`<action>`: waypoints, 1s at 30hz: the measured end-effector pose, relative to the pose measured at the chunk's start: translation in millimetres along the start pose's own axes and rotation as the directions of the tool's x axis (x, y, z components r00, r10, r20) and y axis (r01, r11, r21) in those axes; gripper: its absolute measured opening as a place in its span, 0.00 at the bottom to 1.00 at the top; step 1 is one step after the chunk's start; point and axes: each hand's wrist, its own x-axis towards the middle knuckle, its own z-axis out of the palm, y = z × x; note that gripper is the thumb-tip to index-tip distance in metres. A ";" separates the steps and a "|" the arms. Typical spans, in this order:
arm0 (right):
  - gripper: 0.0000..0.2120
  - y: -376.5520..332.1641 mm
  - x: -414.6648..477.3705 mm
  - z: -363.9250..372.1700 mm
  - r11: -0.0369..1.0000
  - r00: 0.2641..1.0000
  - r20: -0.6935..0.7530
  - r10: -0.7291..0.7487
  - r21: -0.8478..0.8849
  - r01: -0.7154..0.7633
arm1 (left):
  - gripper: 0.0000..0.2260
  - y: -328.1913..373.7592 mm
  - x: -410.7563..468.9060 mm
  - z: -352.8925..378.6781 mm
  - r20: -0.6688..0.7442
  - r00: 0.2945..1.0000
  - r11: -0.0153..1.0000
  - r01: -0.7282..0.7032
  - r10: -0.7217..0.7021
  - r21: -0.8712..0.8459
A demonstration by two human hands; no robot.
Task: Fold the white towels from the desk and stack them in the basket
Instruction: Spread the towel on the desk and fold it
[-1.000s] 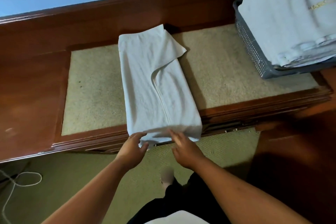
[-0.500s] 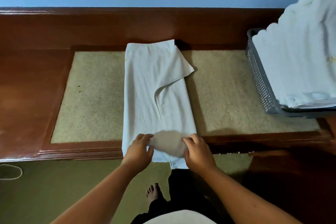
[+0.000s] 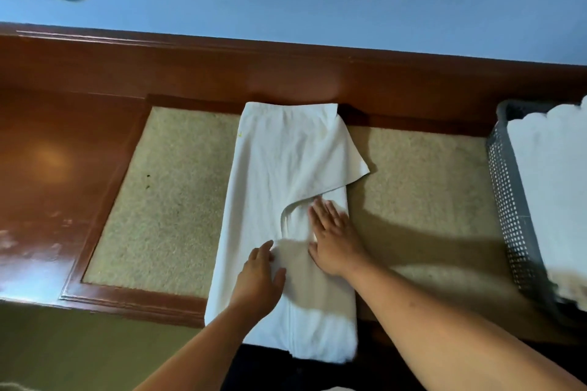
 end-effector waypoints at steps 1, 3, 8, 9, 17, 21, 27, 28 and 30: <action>0.37 2.4 14.2 -7.2 1.000 0.999 0.031 0.013 0.004 -0.013 | 0.29 7.2 12.4 0.3 -0.019 0.999 0.999 0.028 -0.029 -0.036; 0.35 6.2 36.3 -18.6 0.999 0.997 0.063 0.040 -0.016 -0.039 | 0.30 21.3 29.6 4.9 -0.053 0.994 0.990 0.084 -0.091 -0.114; 0.32 21.7 93.8 -54.5 0.938 0.959 -0.103 0.264 0.260 -0.231 | 0.07 65.2 93.0 3.0 -0.102 0.968 0.959 0.209 -0.231 -0.190; 0.34 26.1 107.4 -62.8 0.872 0.930 -0.116 0.350 0.402 -0.278 | 0.09 73.6 108.9 -2.0 -0.129 0.963 0.960 0.211 -0.236 -0.187; 0.29 55.4 199.9 -98.6 0.699 0.787 0.364 0.498 0.369 -0.613 | 0.19 78.1 143.3 -5.5 -0.191 0.944 0.962 0.248 -0.267 -0.116; 0.33 47.7 202.4 -92.8 0.859 0.807 -0.322 0.494 0.320 -0.399 | 0.20 75.1 154.5 -14.6 -0.114 0.957 0.962 0.258 -0.267 -0.087; 0.33 46.9 197.2 -99.4 0.968 0.922 -0.328 0.203 -0.071 -0.239 | 0.20 75.0 151.4 -19.9 -0.095 0.964 0.963 0.235 -0.248 -0.131; 0.34 48.0 198.5 -104.1 0.950 0.923 -0.269 0.276 -0.070 -0.304 | 0.20 74.3 151.0 -21.0 -0.091 0.965 0.963 0.231 -0.245 -0.138; 0.34 45.7 200.0 -116.6 0.907 0.903 -0.162 0.398 -0.080 -0.414 | 0.19 73.8 150.5 -22.6 -0.079 0.968 0.962 0.224 -0.239 -0.158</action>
